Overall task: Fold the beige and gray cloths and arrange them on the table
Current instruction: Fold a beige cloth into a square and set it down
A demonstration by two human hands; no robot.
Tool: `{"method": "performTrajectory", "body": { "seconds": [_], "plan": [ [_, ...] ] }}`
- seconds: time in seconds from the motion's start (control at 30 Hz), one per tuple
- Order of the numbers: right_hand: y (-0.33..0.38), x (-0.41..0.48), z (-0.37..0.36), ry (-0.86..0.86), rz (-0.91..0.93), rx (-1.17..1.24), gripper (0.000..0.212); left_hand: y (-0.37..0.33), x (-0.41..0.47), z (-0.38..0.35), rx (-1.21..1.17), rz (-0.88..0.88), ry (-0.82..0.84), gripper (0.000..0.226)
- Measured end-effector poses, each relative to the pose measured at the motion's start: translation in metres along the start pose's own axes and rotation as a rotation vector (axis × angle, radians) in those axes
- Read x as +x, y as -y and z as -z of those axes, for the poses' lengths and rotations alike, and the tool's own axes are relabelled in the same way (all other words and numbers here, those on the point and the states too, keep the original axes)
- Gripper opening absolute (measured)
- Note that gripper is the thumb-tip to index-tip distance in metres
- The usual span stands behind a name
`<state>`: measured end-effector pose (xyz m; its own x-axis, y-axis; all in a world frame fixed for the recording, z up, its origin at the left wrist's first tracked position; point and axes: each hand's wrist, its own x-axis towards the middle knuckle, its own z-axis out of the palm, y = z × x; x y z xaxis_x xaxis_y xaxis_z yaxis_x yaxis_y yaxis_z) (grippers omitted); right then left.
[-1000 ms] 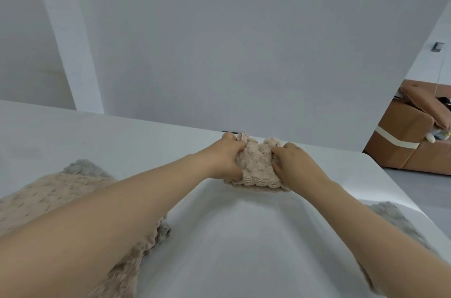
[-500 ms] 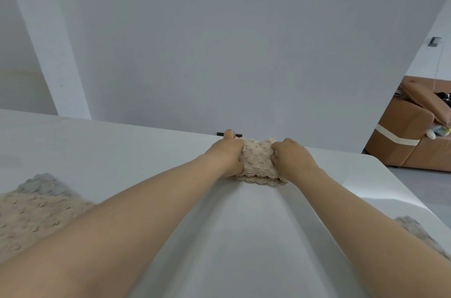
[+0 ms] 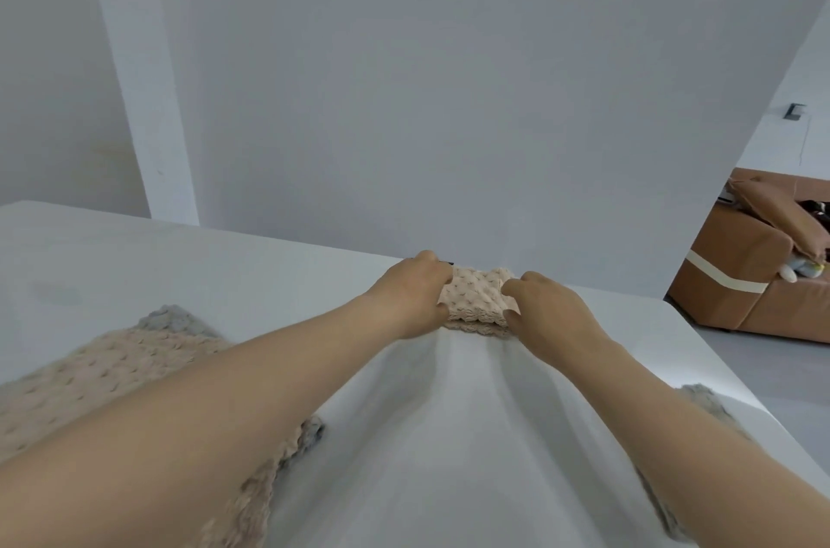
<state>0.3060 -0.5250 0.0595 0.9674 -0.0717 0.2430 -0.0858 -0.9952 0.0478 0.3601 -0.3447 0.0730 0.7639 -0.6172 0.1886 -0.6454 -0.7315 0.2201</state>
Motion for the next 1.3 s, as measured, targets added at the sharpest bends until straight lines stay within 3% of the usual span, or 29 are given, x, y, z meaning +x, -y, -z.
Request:
{"method": "performTrajectory", "body": {
  "seconds": [0.27,0.57,0.97,1.3],
  "plan": [
    [0.050,-0.084,0.053,-0.053,0.114,0.044,0.023,-0.009,-0.111,0.048,0.045,-0.013,-0.039,0.042],
    [0.127,-0.170,0.092,-0.039,0.305,0.135,0.038,0.006,-0.239,0.069,0.020,0.067,-0.080,0.040],
    [0.207,-0.214,0.077,-0.014,0.485,0.137,0.032,0.052,-0.359,0.071,0.004,0.182,-0.165,0.039],
    [0.254,-0.216,0.061,0.031,0.593,0.174,0.031,0.087,-0.407,0.053,-0.027,0.283,-0.227,0.038]
  ]
}}
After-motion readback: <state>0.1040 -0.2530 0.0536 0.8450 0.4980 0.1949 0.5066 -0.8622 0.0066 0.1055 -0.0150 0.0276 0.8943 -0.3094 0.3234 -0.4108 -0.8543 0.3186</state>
